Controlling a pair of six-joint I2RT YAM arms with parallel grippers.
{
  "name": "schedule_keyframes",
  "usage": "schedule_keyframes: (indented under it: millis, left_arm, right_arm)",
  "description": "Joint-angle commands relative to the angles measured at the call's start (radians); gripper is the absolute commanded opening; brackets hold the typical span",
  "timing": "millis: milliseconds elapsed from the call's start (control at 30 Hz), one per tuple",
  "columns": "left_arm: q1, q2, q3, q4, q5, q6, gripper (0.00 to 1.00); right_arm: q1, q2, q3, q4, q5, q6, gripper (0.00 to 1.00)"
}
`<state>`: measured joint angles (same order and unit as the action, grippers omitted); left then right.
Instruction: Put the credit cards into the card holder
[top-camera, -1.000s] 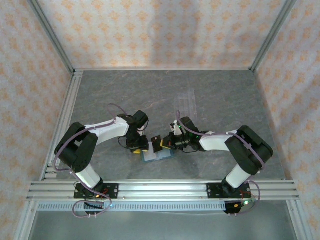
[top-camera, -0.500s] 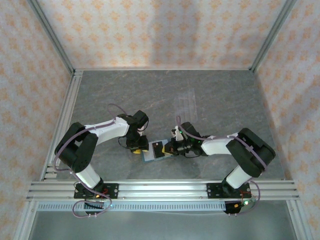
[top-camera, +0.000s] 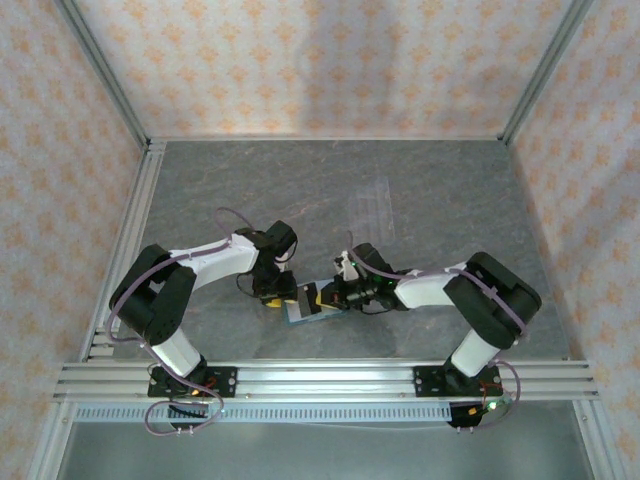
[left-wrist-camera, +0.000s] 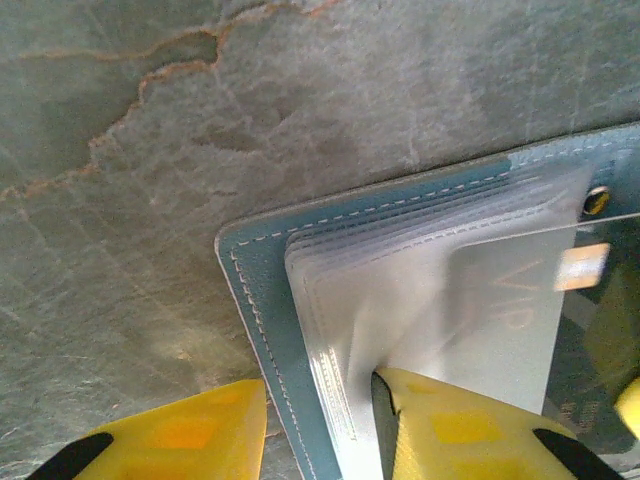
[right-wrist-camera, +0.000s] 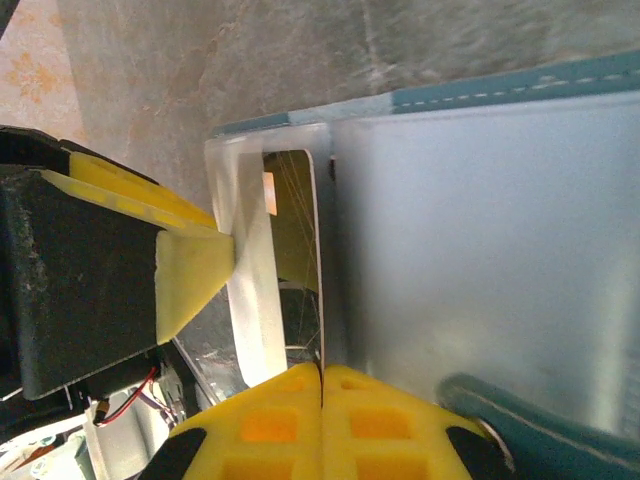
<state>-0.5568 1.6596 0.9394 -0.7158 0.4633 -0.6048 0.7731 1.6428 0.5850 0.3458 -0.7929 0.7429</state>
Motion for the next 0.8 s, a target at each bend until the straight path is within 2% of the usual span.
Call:
schedule_keyframes:
  millis: [0, 267, 433, 500, 633, 767]
  left_arm:
    - [-0.003, 0.022, -0.037, -0.011, -0.032, -0.018, 0.35]
    - [0.006, -0.050, -0.011, -0.038, 0.024, -0.013, 0.35]
    - [0.062, -0.142, -0.030, -0.049, 0.077, -0.007, 0.34]
    - [0.083, -0.160, -0.039, -0.058, 0.084, 0.001, 0.29]
    - [0.104, -0.156, -0.061, -0.058, 0.081, 0.011, 0.09]
    - [0.105, -0.126, -0.079, -0.033, 0.081, 0.009, 0.00]
  right_arm:
    - [0.035, 0.055, 0.037, 0.072, 0.022, 0.036, 0.00]
    - [0.061, 0.088, 0.006, 0.122, 0.052, 0.066, 0.00]
    - [0.061, 0.087, -0.009, 0.116, 0.065, 0.072, 0.02]
    - [0.061, 0.084, -0.008, 0.116, 0.065, 0.074, 0.06]
    - [0.061, 0.062, 0.005, 0.091, 0.051, 0.062, 0.15]
    - [0.061, 0.031, 0.036, 0.022, 0.055, 0.035, 0.30]
